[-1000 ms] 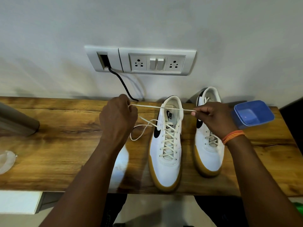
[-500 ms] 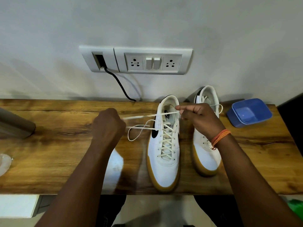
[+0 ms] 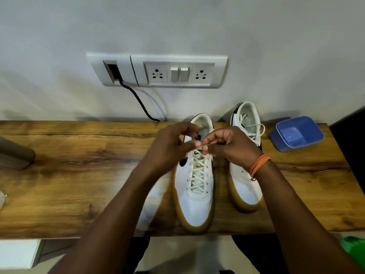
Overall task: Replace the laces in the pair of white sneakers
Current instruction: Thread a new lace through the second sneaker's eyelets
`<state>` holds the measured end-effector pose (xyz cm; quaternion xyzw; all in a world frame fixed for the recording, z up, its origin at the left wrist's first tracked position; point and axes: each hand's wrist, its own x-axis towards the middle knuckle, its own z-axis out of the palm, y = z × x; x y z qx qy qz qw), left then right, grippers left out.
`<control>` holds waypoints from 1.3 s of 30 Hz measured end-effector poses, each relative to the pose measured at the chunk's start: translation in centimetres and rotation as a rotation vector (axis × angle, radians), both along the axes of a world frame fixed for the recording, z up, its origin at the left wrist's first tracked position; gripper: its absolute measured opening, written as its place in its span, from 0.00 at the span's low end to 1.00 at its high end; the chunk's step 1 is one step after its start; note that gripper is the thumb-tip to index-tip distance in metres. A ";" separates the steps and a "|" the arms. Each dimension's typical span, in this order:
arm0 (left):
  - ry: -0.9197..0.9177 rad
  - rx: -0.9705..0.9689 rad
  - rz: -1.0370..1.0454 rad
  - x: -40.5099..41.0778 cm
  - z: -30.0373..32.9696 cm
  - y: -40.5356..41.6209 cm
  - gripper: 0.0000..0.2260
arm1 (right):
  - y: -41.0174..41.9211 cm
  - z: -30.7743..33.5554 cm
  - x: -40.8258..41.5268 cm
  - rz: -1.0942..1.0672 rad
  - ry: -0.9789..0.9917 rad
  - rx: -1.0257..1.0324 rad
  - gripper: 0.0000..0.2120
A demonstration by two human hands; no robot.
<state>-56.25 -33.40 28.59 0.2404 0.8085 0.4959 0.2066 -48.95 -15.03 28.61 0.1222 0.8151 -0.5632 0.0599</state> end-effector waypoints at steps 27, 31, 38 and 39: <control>0.834 -0.502 -0.007 1.1 -2.7 3.0 0.06 | 2.2 -1.0 0.0 -0.236 -0.093 0.191 0.08; 0.698 -0.583 0.006 1.2 -2.5 3.4 0.08 | 2.0 -0.9 0.0 -0.157 -0.206 0.202 0.10; 0.671 -0.591 -0.034 1.5 -2.8 3.7 0.06 | 1.6 -1.2 0.0 -0.149 -0.228 0.108 0.08; 0.587 -0.562 -0.044 1.5 -2.8 3.8 0.07 | 1.5 -1.2 -0.1 -0.153 -0.222 0.102 0.08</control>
